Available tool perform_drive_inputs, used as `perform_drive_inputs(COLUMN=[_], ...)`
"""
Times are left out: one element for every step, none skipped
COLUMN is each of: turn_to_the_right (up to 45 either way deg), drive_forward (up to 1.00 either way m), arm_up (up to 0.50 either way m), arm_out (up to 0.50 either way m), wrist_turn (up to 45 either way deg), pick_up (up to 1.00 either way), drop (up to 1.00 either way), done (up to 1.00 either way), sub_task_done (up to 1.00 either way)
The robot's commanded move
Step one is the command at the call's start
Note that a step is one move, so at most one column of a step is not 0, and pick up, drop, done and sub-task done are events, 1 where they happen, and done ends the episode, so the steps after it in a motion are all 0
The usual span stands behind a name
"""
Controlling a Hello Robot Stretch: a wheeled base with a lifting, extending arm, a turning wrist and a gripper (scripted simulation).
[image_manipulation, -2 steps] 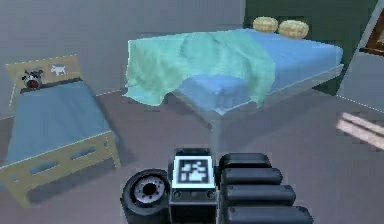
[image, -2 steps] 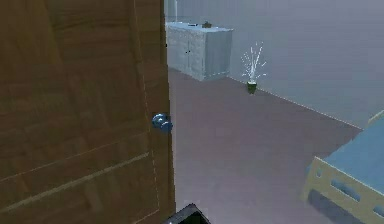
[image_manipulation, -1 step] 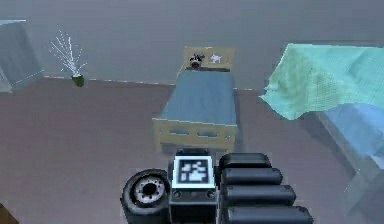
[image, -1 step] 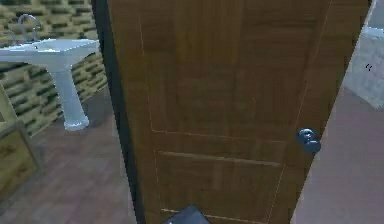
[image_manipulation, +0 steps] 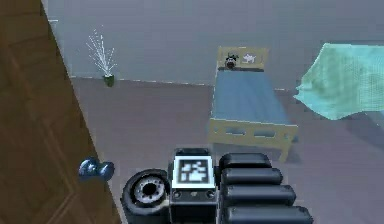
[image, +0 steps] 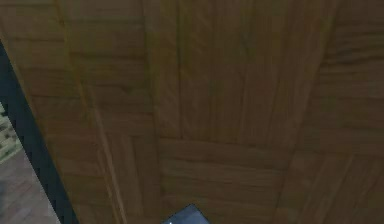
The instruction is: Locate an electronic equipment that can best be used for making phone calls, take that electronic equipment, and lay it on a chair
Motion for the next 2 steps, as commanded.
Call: perform_drive_inputs(turn_to_the_right=[-9.0, 0.0], drive_forward=[0.00, 0.05], arm_up=[0.00, 0.00], arm_out=[0.00, 0.00], wrist_turn=[0.0, 0.0], pick_up=[0.00, 0.00], drop=[0.00, 0.00], done=[0.00, 0.00], sub_task_done=[0.00, 0.00])
